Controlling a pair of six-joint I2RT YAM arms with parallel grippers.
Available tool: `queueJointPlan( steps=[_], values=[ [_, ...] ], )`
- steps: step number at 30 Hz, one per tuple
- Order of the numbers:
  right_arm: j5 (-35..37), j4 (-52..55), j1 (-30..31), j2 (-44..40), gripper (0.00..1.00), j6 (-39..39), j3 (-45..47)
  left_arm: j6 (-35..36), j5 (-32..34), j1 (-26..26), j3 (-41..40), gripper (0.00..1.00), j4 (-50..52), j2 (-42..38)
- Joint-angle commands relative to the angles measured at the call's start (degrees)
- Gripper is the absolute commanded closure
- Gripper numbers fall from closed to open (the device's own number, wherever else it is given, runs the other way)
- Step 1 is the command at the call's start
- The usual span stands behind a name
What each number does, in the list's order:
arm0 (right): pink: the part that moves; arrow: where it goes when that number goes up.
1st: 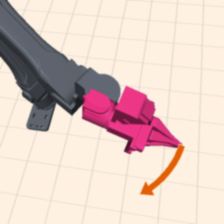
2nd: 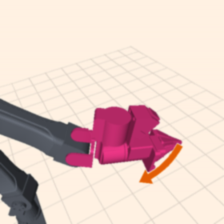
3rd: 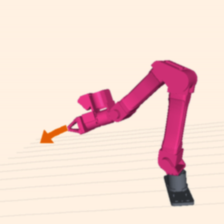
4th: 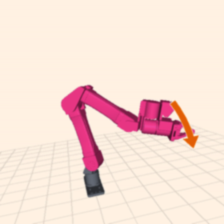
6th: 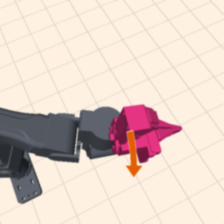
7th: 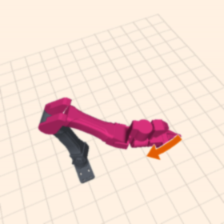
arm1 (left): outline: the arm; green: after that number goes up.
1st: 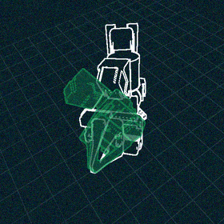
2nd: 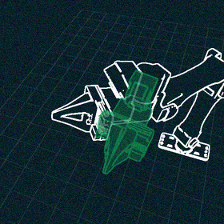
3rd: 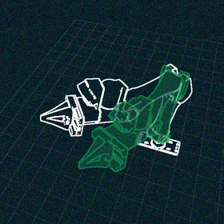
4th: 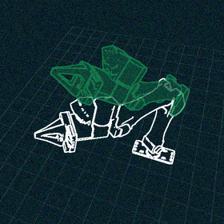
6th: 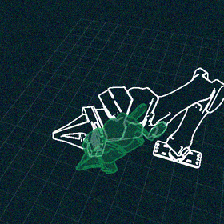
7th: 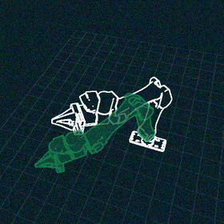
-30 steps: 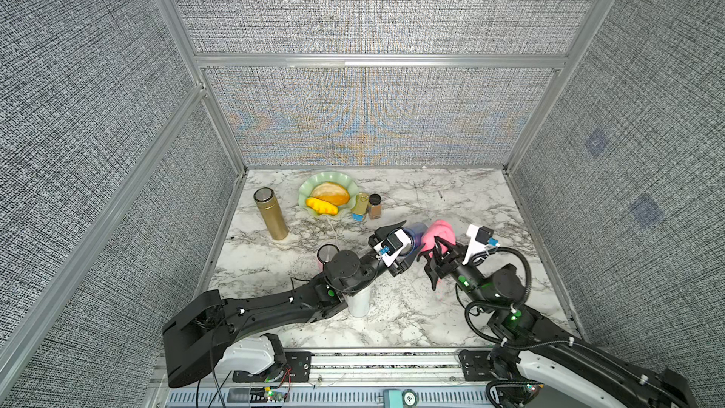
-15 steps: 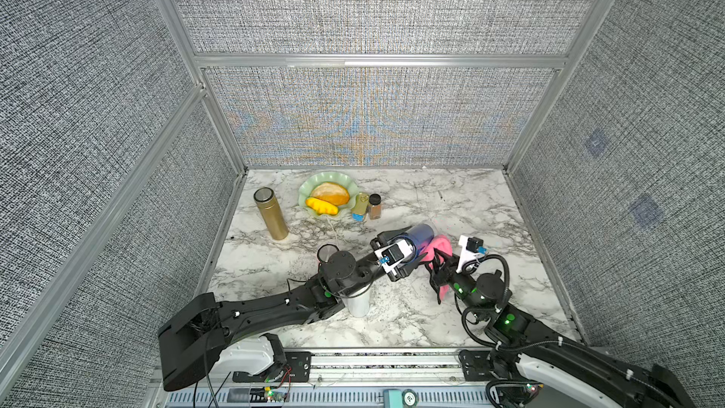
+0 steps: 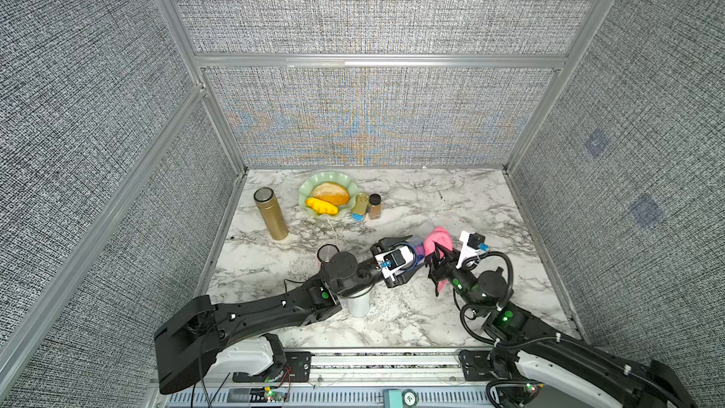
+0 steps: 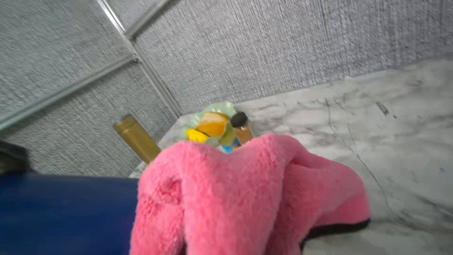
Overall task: Wipe the surface of the thermos
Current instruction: Wipe the dirt from the surface of the thermos.
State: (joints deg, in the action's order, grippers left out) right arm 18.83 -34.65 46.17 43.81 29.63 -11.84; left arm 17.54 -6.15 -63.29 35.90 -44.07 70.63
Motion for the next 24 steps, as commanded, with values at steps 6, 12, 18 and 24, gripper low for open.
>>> queueJointPlan(
  steps=[6,12,18,24],
  values=[
    [-7.2,6.0,1.1,-7.2,1.00,-1.5,-8.4,-0.2,-3.3,-0.3,0.5,1.00,-9.6,0.0],
    [-8.7,2.8,1.6,-5.6,1.00,0.8,-6.2,-0.1,-2.4,-0.3,0.2,1.00,-10.7,-0.1],
    [1.5,-7.6,0.9,3.3,1.00,4.2,4.8,-0.6,-2.6,-0.3,-1.0,1.00,-13.5,0.1],
    [-5.3,1.5,1.9,-2.7,1.00,-0.2,-5.2,-0.8,-2.5,-0.3,-1.7,1.00,-15.4,0.3]
  ],
)
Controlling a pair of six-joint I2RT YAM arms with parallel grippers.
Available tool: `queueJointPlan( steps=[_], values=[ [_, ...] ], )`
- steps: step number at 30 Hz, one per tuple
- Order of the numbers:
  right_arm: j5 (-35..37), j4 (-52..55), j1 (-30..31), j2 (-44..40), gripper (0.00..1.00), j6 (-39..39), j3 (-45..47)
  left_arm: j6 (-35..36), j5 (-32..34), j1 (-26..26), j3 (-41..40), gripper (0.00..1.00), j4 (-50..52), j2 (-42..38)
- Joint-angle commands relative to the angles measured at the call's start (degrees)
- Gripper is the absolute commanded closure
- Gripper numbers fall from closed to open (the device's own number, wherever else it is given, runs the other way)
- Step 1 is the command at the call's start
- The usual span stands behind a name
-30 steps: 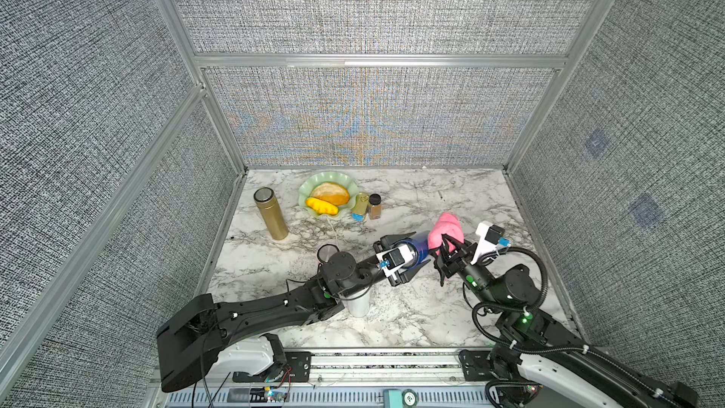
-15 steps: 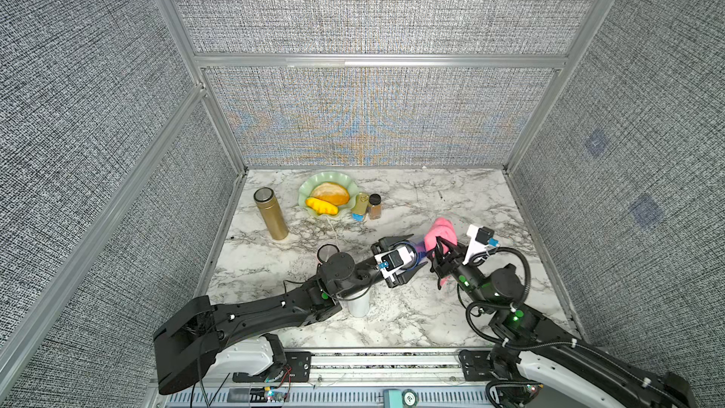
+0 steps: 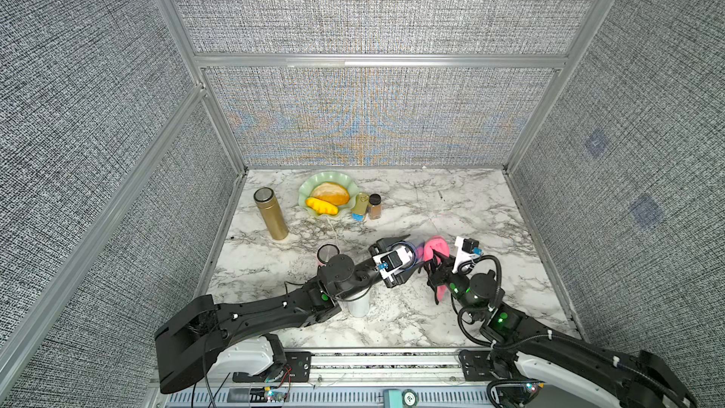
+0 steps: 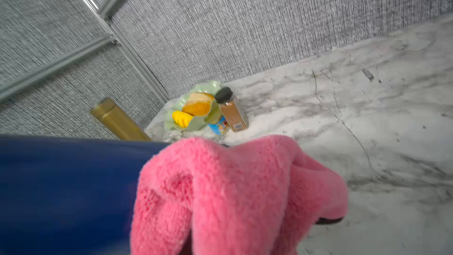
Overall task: Wipe the surface of the thermos
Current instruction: Wipe the dirt from the surface of the thermos.
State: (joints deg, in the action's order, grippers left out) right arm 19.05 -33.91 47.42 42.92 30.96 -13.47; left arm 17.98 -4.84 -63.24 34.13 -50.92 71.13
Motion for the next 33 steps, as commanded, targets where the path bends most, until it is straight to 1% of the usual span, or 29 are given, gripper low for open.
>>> queueJointPlan(
  steps=[1,3,5,6,8,10,11,12,14,15,17,19,20,22,24,25,27,28,30,31,33],
  values=[
    [-6.7,1.4,1.2,-2.1,1.00,-2.0,-5.3,-1.1,-3.8,-0.3,-0.1,1.00,-8.7,-0.3],
    [-9.1,-0.1,1.6,-2.2,1.00,-1.9,-6.3,-1.0,-3.7,-0.3,-0.2,1.00,-9.0,-0.4],
    [-10.0,-2.7,1.6,-1.4,1.00,-1.0,-5.4,-0.9,-4.2,-0.3,-0.1,1.00,-8.9,-0.4],
    [-9.3,-3.7,1.6,-0.3,1.00,-0.7,-4.5,-0.9,-4.4,-0.2,0.0,1.00,-8.6,-0.4],
    [-4.9,-5.4,1.6,2.6,1.00,0.8,-1.8,-0.8,-4.7,-0.3,-0.1,1.00,-8.6,-0.5],
    [-1.6,-10.4,1.3,6.2,1.00,2.3,2.2,-0.8,-4.7,-0.3,-0.3,1.00,-8.6,-0.8],
    [-0.8,-14.3,1.3,8.3,1.00,2.6,4.4,-0.7,-4.9,-0.3,-0.5,1.00,-8.6,-1.0],
    [-0.2,-15.6,1.2,9.6,1.00,2.7,5.6,-0.5,-5.2,-0.3,-0.7,1.00,-8.7,-1.2],
    [-0.1,-13.6,1.2,9.3,1.00,2.3,5.0,-0.4,-5.4,-0.3,-1.2,1.00,-9.3,-1.4],
    [-1.4,-11.8,1.2,7.9,1.00,1.5,3.9,-0.4,-5.1,-0.3,-1.4,1.00,-9.6,-1.4],
    [-4.0,-7.9,1.6,3.7,1.00,-0.1,1.1,0.0,-4.6,-0.2,-1.0,1.00,-8.8,-1.2],
    [-6.2,-0.8,2.4,-0.6,1.00,-1.7,-2.8,0.9,-4.2,-0.2,-0.5,1.00,-7.9,-0.7],
    [-6.8,0.9,2.9,-2.1,1.00,-2.2,-4.3,1.3,-4.0,-0.1,-0.3,1.00,-7.8,-0.3],
    [-8.2,0.4,3.2,-4.1,1.00,-2.5,-4.5,2.1,-3.8,-0.1,-0.1,1.00,-8.0,0.3],
    [-7.9,-0.7,3.2,-3.6,1.00,-2.1,-3.3,2.6,-3.5,0.0,0.2,1.00,-7.8,0.9],
    [-6.7,-1.1,3.2,-2.9,1.00,-1.4,-2.2,2.8,-3.7,0.0,0.5,1.00,-7.4,1.0],
    [-1.8,-2.8,3.0,1.0,1.00,0.7,1.0,3.2,-4.9,0.0,1.2,1.00,-5.9,1.1],
    [-0.4,-6.0,2.6,2.5,1.00,1.6,3.4,3.3,-5.5,0.0,1.4,1.00,-5.2,1.2],
    [-0.2,-10.1,1.3,4.0,1.00,2.6,7.5,3.6,-6.2,0.0,1.6,1.00,-4.7,1.4],
    [-0.2,-9.8,1.0,3.7,1.00,2.1,7.6,3.8,-6.5,0.0,1.5,1.00,-4.7,1.5],
    [-0.4,-5.0,1.1,1.0,1.00,0.2,5.4,4.3,-6.6,0.0,1.3,1.00,-5.1,1.9]
  ],
)
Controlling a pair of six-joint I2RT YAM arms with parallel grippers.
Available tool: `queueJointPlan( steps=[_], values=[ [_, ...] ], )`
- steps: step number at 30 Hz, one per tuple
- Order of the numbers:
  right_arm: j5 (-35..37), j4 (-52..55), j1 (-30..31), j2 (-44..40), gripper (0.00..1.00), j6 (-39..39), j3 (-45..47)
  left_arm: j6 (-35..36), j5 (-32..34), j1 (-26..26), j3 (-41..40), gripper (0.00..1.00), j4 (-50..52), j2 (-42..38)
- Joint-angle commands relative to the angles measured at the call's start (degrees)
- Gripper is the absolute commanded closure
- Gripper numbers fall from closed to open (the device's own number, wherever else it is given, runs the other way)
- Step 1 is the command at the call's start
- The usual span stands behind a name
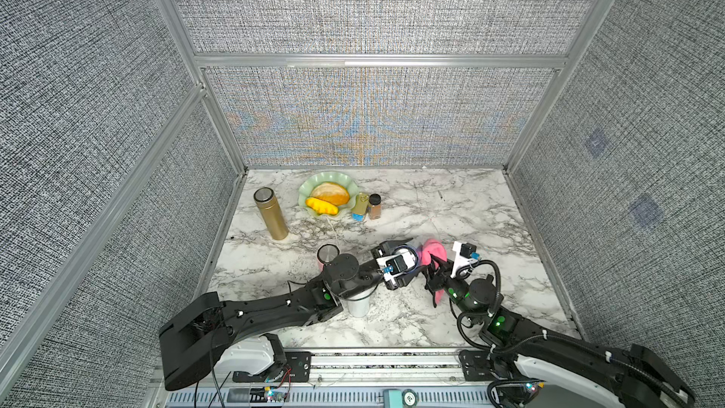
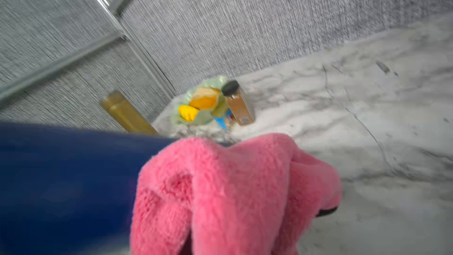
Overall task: Wipe the surface of the thermos
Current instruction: Wipe the dirt from the surface of the thermos.
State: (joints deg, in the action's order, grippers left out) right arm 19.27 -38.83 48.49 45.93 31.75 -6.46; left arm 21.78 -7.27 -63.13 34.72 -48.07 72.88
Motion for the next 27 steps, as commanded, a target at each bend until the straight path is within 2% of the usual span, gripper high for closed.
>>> queueJointPlan(
  steps=[1,4,9,15,17,19,23,27],
  values=[
    [-1.4,2.8,0.2,-4.2,1.00,-1.0,-3.2,0.6,-4.3,-0.1,0.8,1.00,-7.9,0.3],
    [-5.1,9.1,1.1,-10.3,1.00,-2.7,-8.2,1.2,-5.3,-0.1,0.8,1.00,-7.9,0.6],
    [-11.1,5.6,2.5,-10.7,1.00,-2.3,-9.4,2.0,-6.0,-0.1,0.6,1.00,-7.8,0.6],
    [-3.7,-1.5,1.3,-3.4,1.00,1.2,-1.5,4.0,-7.7,-0.1,0.6,1.00,-7.1,0.5],
    [-3.8,-0.6,0.8,-5.2,1.00,0.4,-0.7,5.1,-8.0,-0.1,0.7,1.00,-7.0,1.0],
    [-5.8,3.0,1.0,-11.1,1.00,-1.6,-2.0,6.0,-7.7,-0.1,1.0,1.00,-6.9,1.6],
    [-11.9,14.3,1.8,-19.9,1.00,-4.3,-9.3,7.3,-6.6,-0.1,1.4,1.00,-6.3,2.1],
    [-17.6,14.1,2.6,-20.8,1.00,-3.5,-10.7,8.0,-6.4,-0.1,1.4,1.00,-6.0,1.7]
  ],
)
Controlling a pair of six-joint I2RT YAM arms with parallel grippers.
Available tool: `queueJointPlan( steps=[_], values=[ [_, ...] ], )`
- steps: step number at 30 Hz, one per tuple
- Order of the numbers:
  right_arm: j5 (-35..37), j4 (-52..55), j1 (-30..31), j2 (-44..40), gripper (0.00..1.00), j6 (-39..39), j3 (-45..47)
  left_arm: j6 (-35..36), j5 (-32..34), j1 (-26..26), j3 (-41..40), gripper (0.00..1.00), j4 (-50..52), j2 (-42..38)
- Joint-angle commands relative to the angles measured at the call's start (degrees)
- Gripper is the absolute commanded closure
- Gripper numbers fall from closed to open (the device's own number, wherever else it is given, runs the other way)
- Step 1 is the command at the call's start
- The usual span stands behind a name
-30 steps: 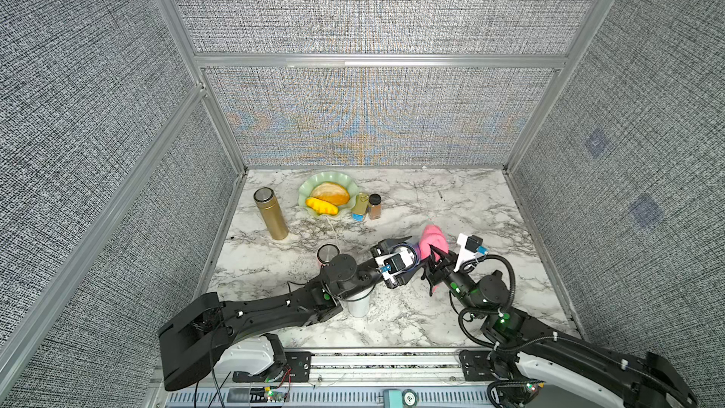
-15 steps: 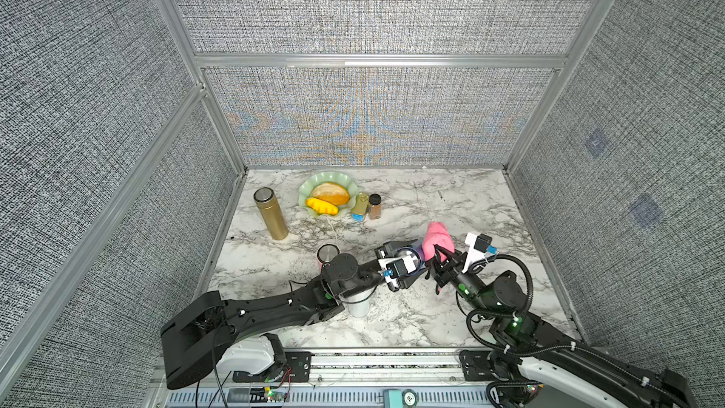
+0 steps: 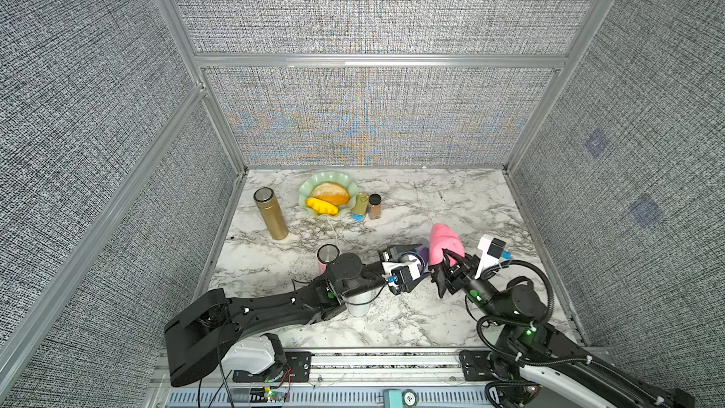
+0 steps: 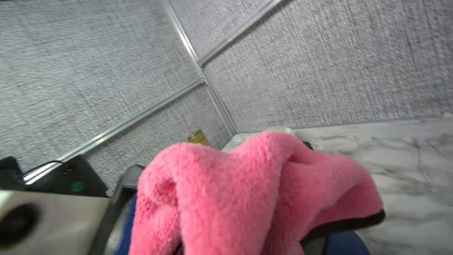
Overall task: Wipe the surface of the thermos
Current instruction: Wipe the dirt from the surface of the thermos.
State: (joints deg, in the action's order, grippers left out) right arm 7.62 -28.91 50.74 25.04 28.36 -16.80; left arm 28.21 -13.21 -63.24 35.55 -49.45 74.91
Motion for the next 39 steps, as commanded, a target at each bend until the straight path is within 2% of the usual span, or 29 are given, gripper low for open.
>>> queueJointPlan(
  steps=[1,3,7,11,16,21,25,30,33,39],
  values=[
    [-6.4,3.4,0.4,0.9,1.00,0.4,0.3,1.6,-0.4,0.0,0.7,1.00,-4.4,-0.4],
    [-4.8,2.6,0.4,3.3,1.00,0.7,1.6,1.7,-0.4,0.0,1.0,1.00,-4.0,-0.5],
    [4.7,-0.7,0.4,8.4,1.00,1.5,6.5,2.3,-1.1,0.0,3.6,1.00,-1.3,0.1],
    [12.1,3.6,-0.7,10.5,1.00,0.3,5.7,5.0,-2.5,0.0,5.7,1.00,1.0,-0.4],
    [8.0,7.2,-1.3,8.7,1.00,-2.5,-0.7,9.4,-7.3,0.0,10.3,1.00,8.9,-0.9],
    [1.2,9.4,-1.3,5.1,1.00,-3.2,-6.4,12.5,-7.7,1.2,8.2,1.00,4.6,-1.1],
    [-0.6,6.8,-1.3,5.8,1.00,-1.2,-5.3,14.6,-13.2,3.4,9.6,1.00,10.0,-1.3],
    [6.0,2.2,-3.4,13.9,1.00,1.9,0.7,18.8,-17.4,3.5,9.8,1.00,13.2,-2.1],
    [3.8,-0.8,-6.4,16.6,1.00,4.1,3.0,20.6,-18.5,3.5,10.0,1.00,14.0,-2.3],
    [-4.2,2.3,-7.6,10.9,1.00,2.4,-2.4,24.4,-18.0,3.7,12.7,1.00,18.2,-1.6]
  ],
)
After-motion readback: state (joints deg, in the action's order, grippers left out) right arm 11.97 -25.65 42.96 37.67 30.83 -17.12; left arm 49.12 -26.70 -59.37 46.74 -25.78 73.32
